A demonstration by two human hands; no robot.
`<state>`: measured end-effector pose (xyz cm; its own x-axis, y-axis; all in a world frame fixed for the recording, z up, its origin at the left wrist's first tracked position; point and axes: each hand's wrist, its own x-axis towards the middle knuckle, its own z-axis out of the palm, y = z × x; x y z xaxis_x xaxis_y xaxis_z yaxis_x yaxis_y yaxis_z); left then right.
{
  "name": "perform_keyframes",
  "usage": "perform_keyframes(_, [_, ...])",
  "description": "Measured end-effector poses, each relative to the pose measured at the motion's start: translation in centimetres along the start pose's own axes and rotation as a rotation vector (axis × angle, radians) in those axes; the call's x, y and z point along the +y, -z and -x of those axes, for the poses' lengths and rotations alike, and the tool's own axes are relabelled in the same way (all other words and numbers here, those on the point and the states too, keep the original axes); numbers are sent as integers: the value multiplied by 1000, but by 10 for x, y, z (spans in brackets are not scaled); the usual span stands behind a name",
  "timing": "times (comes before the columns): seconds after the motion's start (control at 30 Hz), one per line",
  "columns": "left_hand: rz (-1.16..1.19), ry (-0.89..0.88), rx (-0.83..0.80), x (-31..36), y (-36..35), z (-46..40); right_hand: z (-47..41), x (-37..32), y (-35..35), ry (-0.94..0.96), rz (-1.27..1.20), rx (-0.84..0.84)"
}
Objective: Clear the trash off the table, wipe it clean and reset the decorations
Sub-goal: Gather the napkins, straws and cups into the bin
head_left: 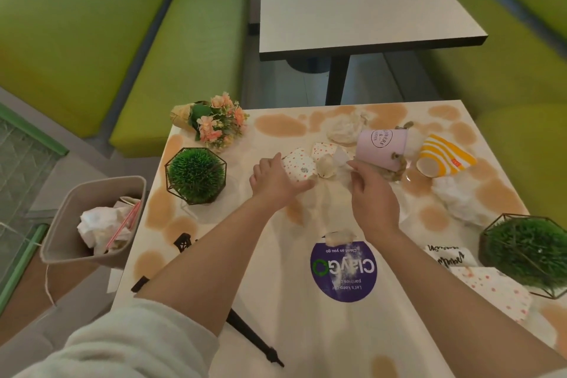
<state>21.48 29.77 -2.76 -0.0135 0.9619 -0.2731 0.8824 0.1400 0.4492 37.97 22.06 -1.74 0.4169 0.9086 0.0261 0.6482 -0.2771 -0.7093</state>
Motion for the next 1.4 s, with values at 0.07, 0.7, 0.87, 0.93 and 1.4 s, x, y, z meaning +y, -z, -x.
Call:
perform_keyframes(0.07, [49,-10,2,-2,6,8,2,-8,3,-1,-104,-24])
perform_keyframes(0.7, [335,-18,129,-137,147,86,65,-175,-44,-6,-435,-111])
perform_keyframes(0.87, [219,82,149,-214,177,89,91,-224,-86,55,-428,-114])
perform_keyframes(0.93, [156,151,152,-247,183,87,102,-241,-106,103,-397,-126])
perform_keyframes(1.4, [31,309,168,-380,186,41,129,-307,-238,242,-195,-185])
